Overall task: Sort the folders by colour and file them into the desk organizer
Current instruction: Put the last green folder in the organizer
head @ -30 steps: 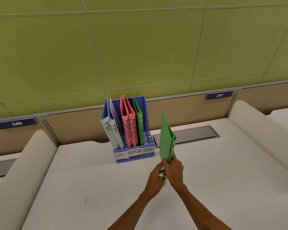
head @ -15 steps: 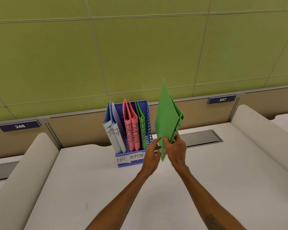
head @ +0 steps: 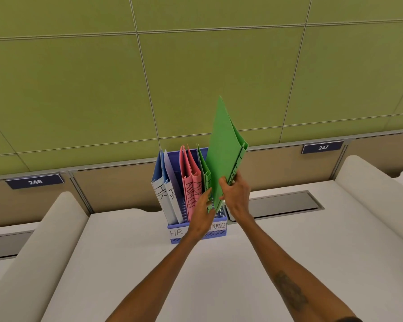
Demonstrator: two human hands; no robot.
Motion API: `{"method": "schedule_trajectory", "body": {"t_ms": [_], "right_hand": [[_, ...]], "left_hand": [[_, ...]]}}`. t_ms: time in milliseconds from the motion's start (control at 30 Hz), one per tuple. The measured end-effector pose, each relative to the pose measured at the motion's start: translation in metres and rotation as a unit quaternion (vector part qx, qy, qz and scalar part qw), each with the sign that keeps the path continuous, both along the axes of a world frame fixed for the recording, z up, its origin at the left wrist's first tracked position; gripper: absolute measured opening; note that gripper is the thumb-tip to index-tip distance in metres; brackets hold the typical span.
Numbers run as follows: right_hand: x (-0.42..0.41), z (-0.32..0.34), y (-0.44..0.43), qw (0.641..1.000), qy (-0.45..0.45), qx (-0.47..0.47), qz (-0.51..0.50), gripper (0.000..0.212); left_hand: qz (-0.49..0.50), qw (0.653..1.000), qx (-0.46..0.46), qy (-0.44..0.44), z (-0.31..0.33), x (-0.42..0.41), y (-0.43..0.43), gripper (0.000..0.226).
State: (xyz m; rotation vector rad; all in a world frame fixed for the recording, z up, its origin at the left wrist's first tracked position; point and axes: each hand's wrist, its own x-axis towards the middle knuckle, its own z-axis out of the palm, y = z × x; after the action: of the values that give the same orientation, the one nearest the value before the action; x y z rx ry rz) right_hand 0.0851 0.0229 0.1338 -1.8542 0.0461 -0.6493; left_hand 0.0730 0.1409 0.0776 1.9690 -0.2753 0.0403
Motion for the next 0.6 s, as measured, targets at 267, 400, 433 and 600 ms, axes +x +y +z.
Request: {"method": "schedule_trajectory", "body": {"t_ms": [267,400,433,600], "right_hand": [[0.030,-0.025,0.023,0.998,0.067,0.000,0.010,0.032],[0.033,-0.044,0.027,0.995,0.103,-0.005,0.014,0.035],[0.032,-0.049,0.027,0.994,0.111,-0.007,0.014,0.035],[0.035,-0.066,0.028,0.988,0.150,-0.036,0.000,0.037]], "left_hand": [[-0.009,0.996,0.074,-0.047,-0.008,0.004,0.023,0.056],[-0.012,0.994,0.099,-0.036,-0.015,0.010,0.034,0.066],[-0.012,0.994,0.102,-0.036,-0.017,0.011,0.035,0.065],[-0.017,0.992,0.120,-0.023,-0.027,0.017,0.039,0.063]]}}
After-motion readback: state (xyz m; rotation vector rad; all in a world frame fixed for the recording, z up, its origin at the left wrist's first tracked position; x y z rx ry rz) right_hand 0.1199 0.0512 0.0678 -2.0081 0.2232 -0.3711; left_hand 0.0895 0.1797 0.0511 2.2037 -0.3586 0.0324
